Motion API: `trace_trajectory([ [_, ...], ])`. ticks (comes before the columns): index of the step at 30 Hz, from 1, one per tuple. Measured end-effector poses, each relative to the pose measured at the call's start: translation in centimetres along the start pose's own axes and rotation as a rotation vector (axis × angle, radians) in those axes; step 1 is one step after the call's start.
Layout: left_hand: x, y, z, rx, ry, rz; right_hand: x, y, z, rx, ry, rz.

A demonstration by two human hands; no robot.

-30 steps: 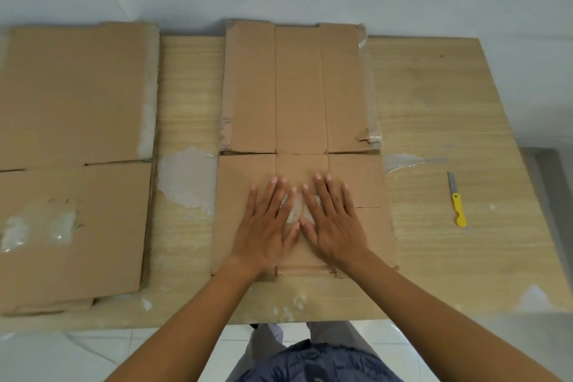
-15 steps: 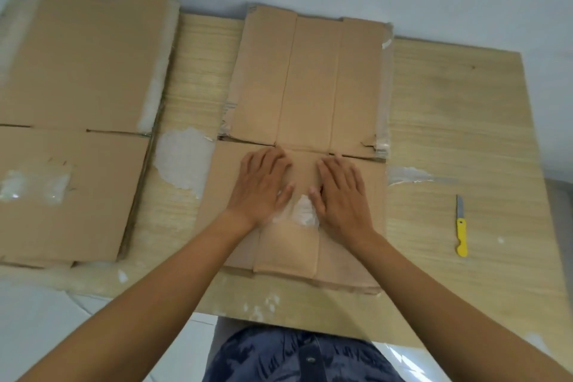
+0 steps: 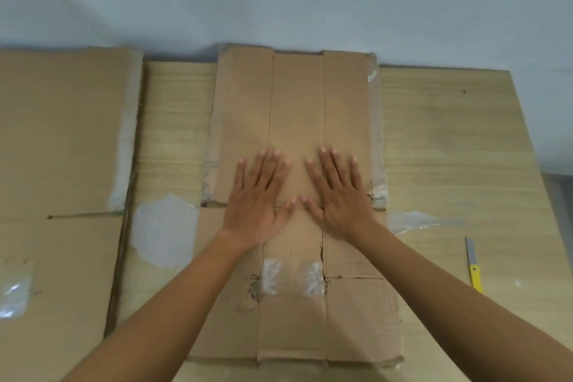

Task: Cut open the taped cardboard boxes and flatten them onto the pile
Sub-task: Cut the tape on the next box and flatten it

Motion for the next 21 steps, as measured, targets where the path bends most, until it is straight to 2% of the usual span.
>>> trace_trajectory([
  [3,-1.5,0.4,0.5,0.052,-0.035,-0.041,-1.5,0.9,-0.4,-0.092,-0.048,-0.127],
  [6,-5.2,0.5,1.6,0.062,-0.06,-0.055,-4.7,1.1,-0.9,-0.122,-0.117,-0.15],
  [14,-16.1,1.2,5.2,0.004,0.009,0.067,-14.5,1.8,-4.3,-0.092,-0.156,0.031],
  [19,-17.0,0.5,5.5,-0.073,0.002,0.044,-15.3,1.1,-4.9,0.009,-0.104,0.112],
  [21,-17.2,0.6,5.5,-0.037,-0.007,0.016,-15.8,1.3,-5.3,-0.015,-0.077,0.072],
])
Point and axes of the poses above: each hand's wrist, its own x-axis away from the middle knuckle, its own y-axis out of the back of the hand, z = x × y, the point moved 1 cm from there along -x, towards the middle knuckle, and after that the axes turned 3 degrees about -z, right-handed, at the moved point
